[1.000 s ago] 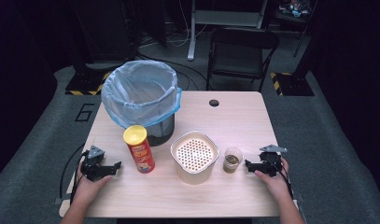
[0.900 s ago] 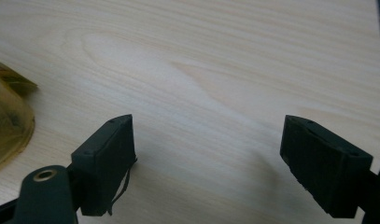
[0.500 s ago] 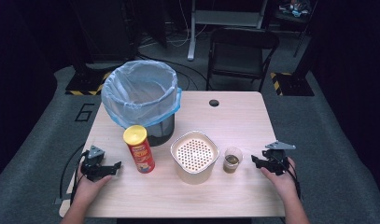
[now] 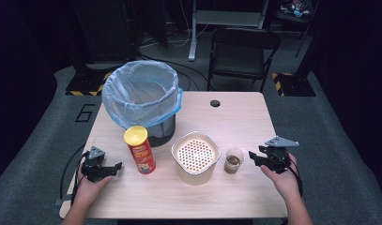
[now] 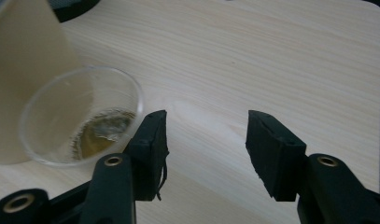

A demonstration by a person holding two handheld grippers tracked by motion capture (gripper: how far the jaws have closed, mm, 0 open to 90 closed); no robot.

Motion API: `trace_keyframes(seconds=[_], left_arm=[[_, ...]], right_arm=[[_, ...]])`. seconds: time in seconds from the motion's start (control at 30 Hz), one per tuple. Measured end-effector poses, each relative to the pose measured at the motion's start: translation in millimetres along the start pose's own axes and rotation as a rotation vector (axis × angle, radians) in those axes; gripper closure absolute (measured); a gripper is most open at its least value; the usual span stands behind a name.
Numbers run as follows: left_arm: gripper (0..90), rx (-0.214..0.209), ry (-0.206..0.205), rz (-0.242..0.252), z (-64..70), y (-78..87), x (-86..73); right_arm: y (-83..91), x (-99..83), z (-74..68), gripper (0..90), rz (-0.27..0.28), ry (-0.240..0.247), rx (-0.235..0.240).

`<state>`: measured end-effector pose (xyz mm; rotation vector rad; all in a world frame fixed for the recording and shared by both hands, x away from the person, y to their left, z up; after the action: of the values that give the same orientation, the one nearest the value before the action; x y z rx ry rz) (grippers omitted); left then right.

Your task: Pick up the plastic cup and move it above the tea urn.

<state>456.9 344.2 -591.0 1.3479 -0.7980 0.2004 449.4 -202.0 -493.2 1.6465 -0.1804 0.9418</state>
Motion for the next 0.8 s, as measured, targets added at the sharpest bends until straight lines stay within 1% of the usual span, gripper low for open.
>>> trace_keyframes(seconds=[0.07,0.1,0.13,0.23,0.27,0.3,0.4,0.43,0.47,0.5,0.57,0.63,0.7,0.73,0.8], left_arm=[[11.7,0.0,0.0,0.0,0.0,0.0,0.0],[11.7,0.0,0.0,0.0,0.0,0.0,0.0],[11.7,0.0,0.001,0.0,0.0,0.0,0.0],[11.7,0.0,0.001,0.0,0.0,0.0,0.0],[11.7,0.0,0.0,0.001,0.0,0.0,0.0],[11.7,0.0,0.0,0.0,0.0,0.0,0.0],[11.7,0.0,0.0,0.0,0.0,0.0,0.0],[11.7,0.0,0.0,0.0,0.0,0.0,0.0],[11.7,0.0,0.0,0.0,0.0,0.0,0.0],[11.7,0.0,0.0,0.0,0.0,0.0,0.0],[11.7,0.0,0.0,0.0,0.0,0.0,0.0],[11.7,0.0,0.0,0.0,0.0,0.0,0.0],[11.7,0.0,0.0,0.0,0.0,0.0,0.0],[11.7,0.0,0.0,0.0,0.0,0.0,0.0],[11.7,0.0,0.0,0.0,0.0,0.0,0.0]], right_arm=[[1.6,6.7,-9.1,50.2,-0.002,0.033,0.012],[1.6,6.7,-9.1,50.2,-0.002,0.033,0.012],[3.0,15.1,-19.2,52.0,0.009,0.058,0.035],[5.2,31.0,-33.3,51.6,0.05,0.077,0.069],[5.2,31.0,-33.3,51.6,0.05,0.077,0.069],[5.5,36.2,-38.1,50.5,0.062,0.083,0.078],[3.7,50.2,-56.6,50.4,0.082,0.109,0.119],[2.2,56.1,-66.7,51.9,0.089,0.123,0.141],[2.2,56.1,-66.7,51.9,0.089,0.123,0.141],[0.9,61.4,-77.2,56.4,0.094,0.14,0.156],[-1.1,65.4,-86.2,59.7,0.088,0.136,0.179],[-3.4,69.3,-93.2,63.1,0.084,0.142,0.196],[-5.2,70.5,-95.8,64.1,0.078,0.149,0.203],[-9.9,71.5,-100.0,66.2,0.06,0.155,0.218],[-12.4,71.5,-101.4,66.9,0.051,0.158,0.226]])
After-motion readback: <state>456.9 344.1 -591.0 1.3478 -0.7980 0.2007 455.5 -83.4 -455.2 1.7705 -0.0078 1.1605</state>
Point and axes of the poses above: each handheld gripper's, and its own axes: y roughly backward along the jaws, x roughly out of its top, z roughly to its right, the point moved 9 cm from there along -y, roughly forward along the jaws, and after that the axes turned 10 degrees about -z, right-handed, at the moved point
